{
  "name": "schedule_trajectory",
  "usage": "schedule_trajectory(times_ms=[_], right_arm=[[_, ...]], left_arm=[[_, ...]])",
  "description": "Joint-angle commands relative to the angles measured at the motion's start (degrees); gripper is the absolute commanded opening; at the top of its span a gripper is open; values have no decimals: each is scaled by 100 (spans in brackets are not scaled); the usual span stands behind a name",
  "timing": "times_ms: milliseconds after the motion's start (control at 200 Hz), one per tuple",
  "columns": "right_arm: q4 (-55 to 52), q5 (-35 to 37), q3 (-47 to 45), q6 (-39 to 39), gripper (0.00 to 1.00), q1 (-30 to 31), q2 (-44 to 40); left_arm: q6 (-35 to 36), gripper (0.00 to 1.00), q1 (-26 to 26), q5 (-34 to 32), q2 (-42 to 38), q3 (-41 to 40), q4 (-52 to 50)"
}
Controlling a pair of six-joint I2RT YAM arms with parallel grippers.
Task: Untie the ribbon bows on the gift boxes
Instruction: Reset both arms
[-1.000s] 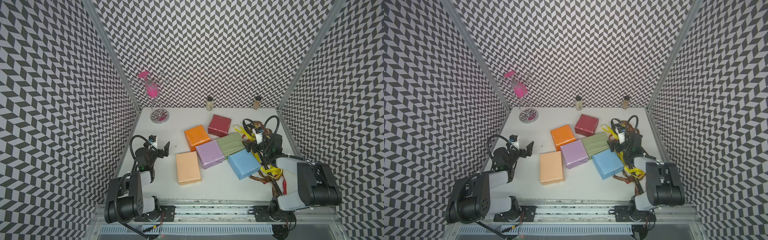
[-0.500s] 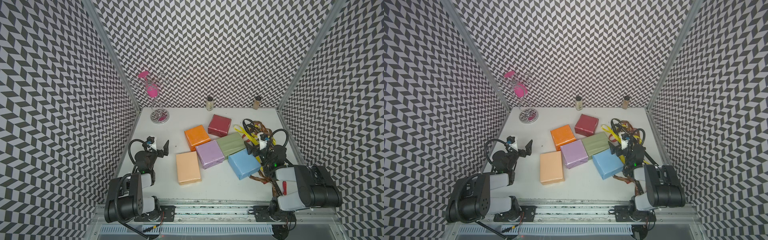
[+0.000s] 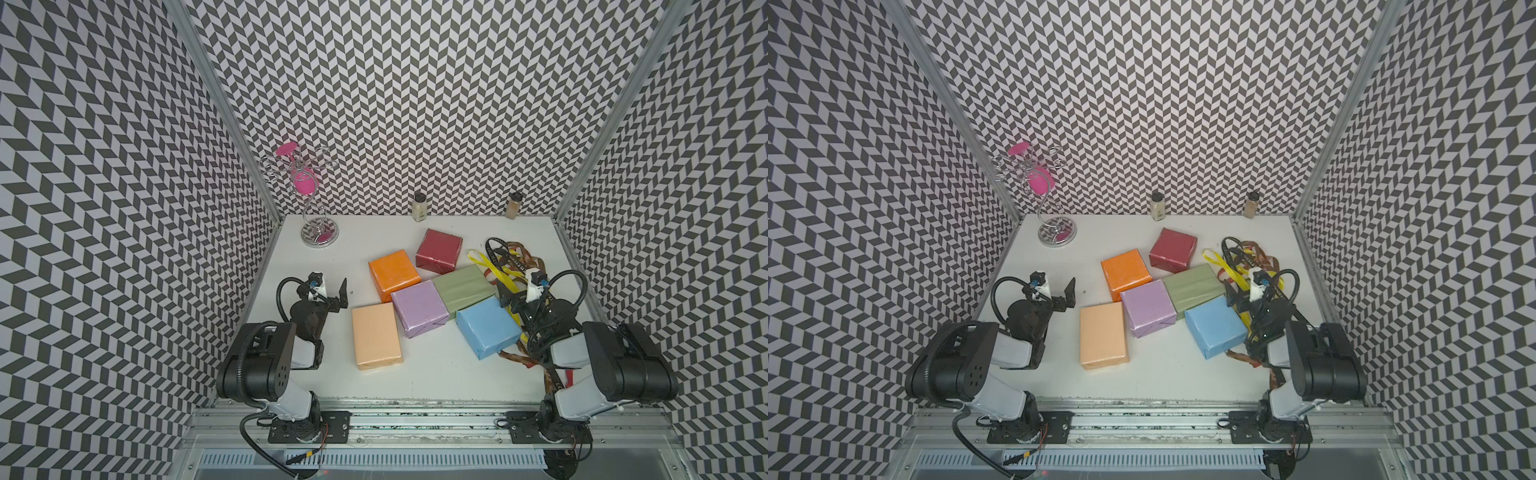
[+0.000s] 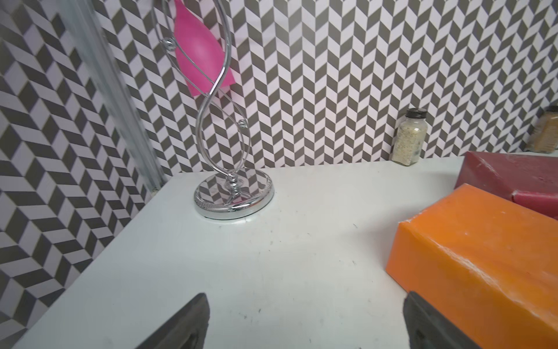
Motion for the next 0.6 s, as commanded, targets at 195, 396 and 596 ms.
schedule_trajectory(times_ms=[195, 396, 596], right_arm=[[-43, 941, 353, -12, 99, 311, -67], [-42, 936, 354, -9, 99, 313, -65], [-40, 932, 346, -13, 99, 299, -77]], left_arm=[[-137, 100, -36, -504, -1, 298, -180], [-147, 100, -36, -504, -13, 271, -137], [-138, 100, -36, -512, 13, 307, -184]])
